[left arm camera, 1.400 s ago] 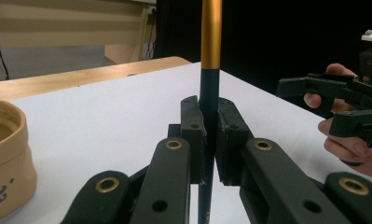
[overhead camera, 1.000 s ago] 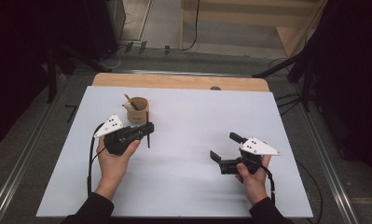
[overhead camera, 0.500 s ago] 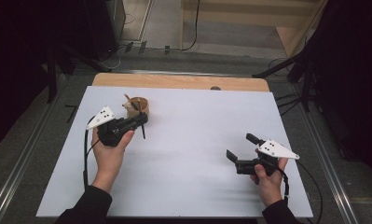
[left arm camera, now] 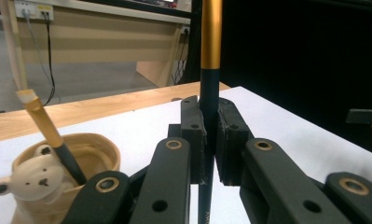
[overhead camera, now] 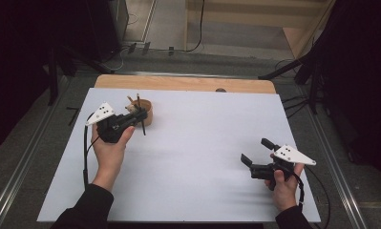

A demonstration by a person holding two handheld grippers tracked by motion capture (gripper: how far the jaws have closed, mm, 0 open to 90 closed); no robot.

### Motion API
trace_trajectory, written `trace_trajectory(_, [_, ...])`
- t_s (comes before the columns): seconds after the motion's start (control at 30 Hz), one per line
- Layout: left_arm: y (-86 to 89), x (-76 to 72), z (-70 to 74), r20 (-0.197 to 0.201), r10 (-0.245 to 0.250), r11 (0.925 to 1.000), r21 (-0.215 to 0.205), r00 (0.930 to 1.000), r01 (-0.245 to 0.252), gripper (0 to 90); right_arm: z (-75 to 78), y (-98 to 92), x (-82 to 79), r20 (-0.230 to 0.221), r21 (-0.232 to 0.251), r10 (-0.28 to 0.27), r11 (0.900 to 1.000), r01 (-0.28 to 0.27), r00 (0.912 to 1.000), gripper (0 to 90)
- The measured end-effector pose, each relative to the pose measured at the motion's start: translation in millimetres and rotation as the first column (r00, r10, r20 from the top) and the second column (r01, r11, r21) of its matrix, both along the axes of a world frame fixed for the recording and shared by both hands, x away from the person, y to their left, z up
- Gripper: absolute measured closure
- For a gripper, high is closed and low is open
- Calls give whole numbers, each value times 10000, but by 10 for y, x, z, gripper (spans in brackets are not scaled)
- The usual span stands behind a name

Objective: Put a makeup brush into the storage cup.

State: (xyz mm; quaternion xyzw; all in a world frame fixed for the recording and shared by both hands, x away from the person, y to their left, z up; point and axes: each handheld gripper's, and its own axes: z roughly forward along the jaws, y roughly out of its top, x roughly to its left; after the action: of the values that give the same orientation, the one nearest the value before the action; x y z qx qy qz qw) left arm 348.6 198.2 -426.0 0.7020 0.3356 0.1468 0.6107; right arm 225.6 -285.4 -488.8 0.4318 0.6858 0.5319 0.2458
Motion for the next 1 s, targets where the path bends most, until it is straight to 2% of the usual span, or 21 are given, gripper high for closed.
trace_trajectory(0.3, [73,103,5,-107,235,9996,-149,9997,-237,843,-40,-97,-47,-51,35,-163,9999,163,9999,7])
trace_trajectory(0.77, [76,235,51,88,532,9985,157,9985,-533,842,-76,-176,-98,-183,-99,-373,9993,371,9991,15])
trace_trajectory(1.0, [84,296,69,142,686,9976,43,9975,-687,842,-95,-209,-107,-235,-153,-448,9989,445,9987,20])
